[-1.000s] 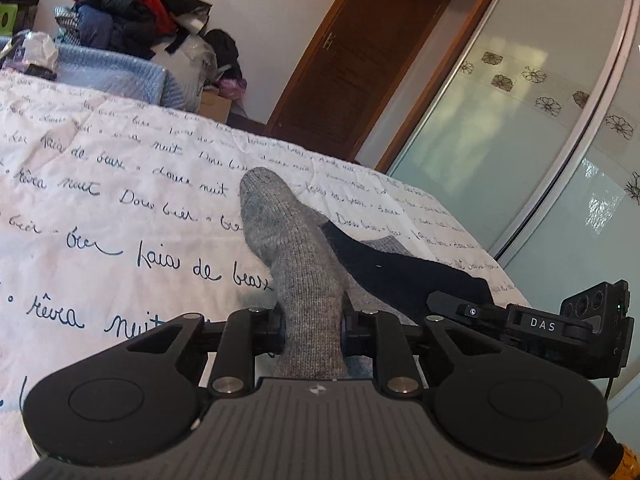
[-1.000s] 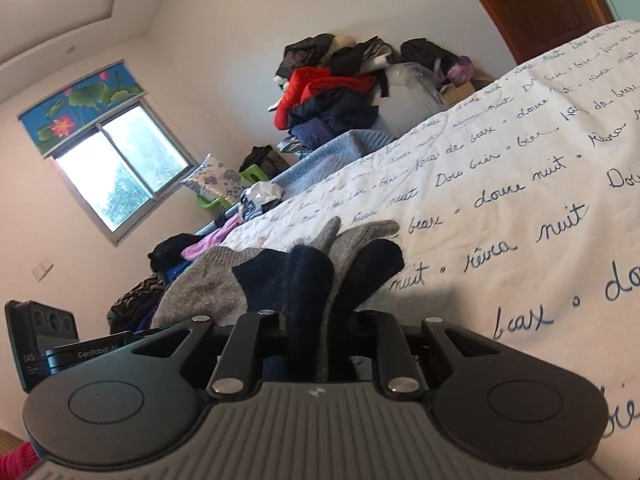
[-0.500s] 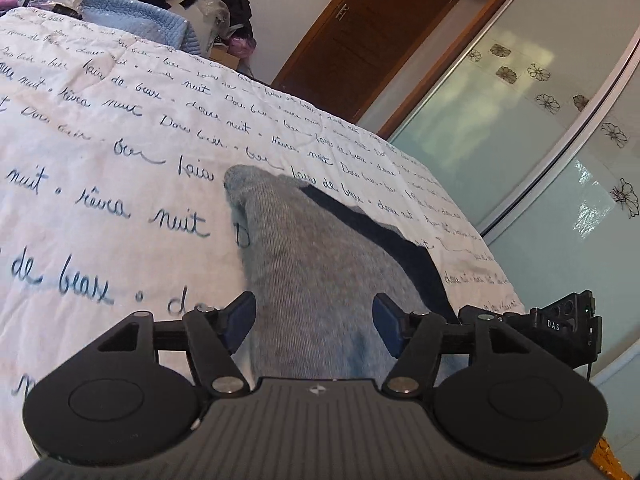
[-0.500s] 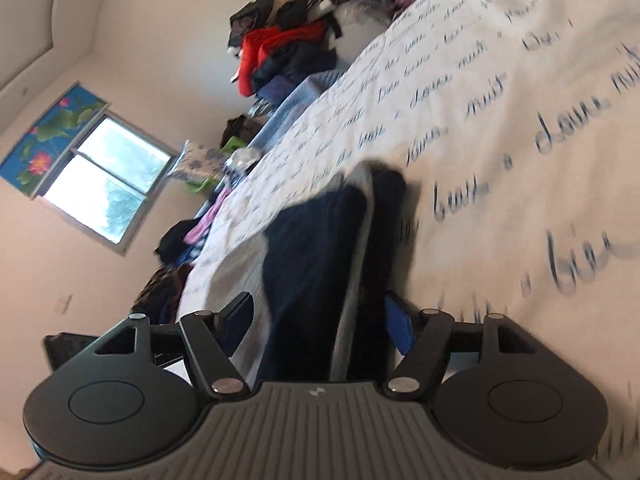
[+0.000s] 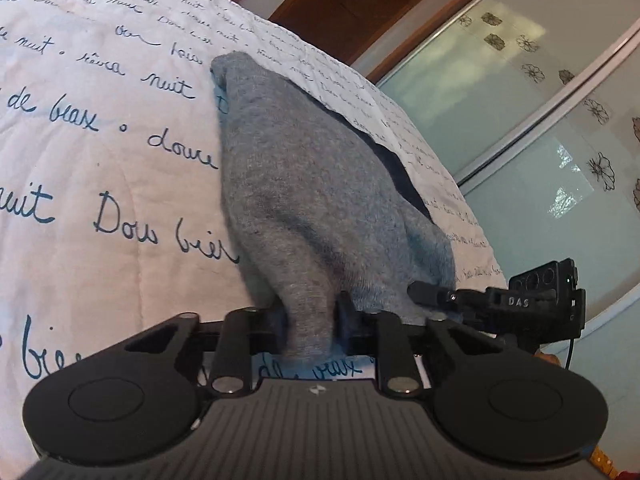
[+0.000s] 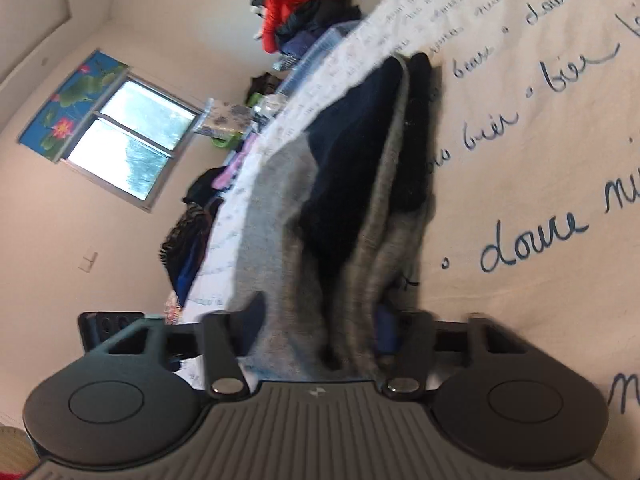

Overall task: Fold small clothes
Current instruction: 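Lift the gripped edge with both grippers and fold it over the sweater, then lay the edge down and open both grippers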

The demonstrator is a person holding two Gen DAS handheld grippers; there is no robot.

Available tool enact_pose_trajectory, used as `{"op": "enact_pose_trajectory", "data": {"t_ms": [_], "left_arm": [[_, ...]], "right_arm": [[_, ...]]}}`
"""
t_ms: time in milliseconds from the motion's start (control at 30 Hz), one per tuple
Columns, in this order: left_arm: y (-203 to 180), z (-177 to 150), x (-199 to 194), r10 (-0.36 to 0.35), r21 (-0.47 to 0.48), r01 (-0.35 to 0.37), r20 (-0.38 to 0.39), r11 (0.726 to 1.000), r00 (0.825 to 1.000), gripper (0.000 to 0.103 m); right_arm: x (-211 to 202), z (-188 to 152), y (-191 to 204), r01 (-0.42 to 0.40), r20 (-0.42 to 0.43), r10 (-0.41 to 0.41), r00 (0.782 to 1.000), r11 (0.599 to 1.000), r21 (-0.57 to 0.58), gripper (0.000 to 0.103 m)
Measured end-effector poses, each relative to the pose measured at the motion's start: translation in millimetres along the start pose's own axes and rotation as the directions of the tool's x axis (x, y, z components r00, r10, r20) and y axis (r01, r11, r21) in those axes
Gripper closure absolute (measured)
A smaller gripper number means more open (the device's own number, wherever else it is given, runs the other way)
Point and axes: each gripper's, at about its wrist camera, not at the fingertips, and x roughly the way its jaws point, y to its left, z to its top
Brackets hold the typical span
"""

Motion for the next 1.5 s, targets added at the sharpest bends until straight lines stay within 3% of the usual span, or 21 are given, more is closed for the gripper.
{"op": "enact_pose_trajectory", "data": {"t_ms": [67,233,633,833,967,1033,1167,1200,1333,1467,1500], "left_arm": [[4,2,-7,-0.006,-0.030,0.006,0.019,1.000,1.000,0.089],[-9,7,-35,0.007,0.010,-0.007,0.061,1.000,0.998,0.092],[-7,-20,-72,0.037,-0.013,-0.037,0.051,0.999,0.998,0.094],[-8,-22,-77,0.055,-0.004,-0.055,0.055,0.999,0.997,0.094],[-12,-23,-81,0.107,0.014,-0.108,0.060,0.994,0.992,0.091],[-14,-24,-85,0.147,0.024,-0.149,0.075,0.988,0.986,0.086],[-26,-30,-85,0.226,0.045,-0.231,0.101,0.972,0.969,0.042],[-30,-31,-83,0.239,0.050,-0.246,0.108,0.968,0.965,0.036],[-48,-39,-78,0.273,0.066,-0.283,0.129,0.957,0.953,0.028],[-63,-51,-74,0.341,0.085,-0.355,0.140,0.931,0.929,0.018],[-65,-54,-73,0.364,0.088,-0.378,0.147,0.922,0.920,0.017]], "right_arm": [[-1,-3,0,0.005,0.016,-0.005,1.000,1.000,0.000,0.087],[-19,-7,16,-0.021,0.071,0.022,0.997,1.000,-0.003,0.089],[-37,-34,30,-0.020,0.056,0.020,0.998,1.000,-0.006,0.090],[-37,-41,17,0.079,0.051,-0.081,0.995,0.996,0.028,0.087],[-47,-50,19,0.138,0.075,-0.138,0.988,0.990,0.010,0.078],[-55,-56,27,0.186,0.112,-0.183,0.977,0.982,-0.024,0.077],[-69,-69,58,0.279,0.219,-0.249,0.944,0.953,-0.121,0.077],[-71,-72,67,0.294,0.244,-0.255,0.936,0.946,-0.139,0.077],[-69,-83,91,0.295,0.283,-0.239,0.929,0.939,-0.175,0.074],[-61,-94,109,0.346,0.310,-0.267,0.912,0.908,-0.235,0.040],[-59,-98,113,0.359,0.318,-0.274,0.908,0.900,-0.249,0.040]]}}
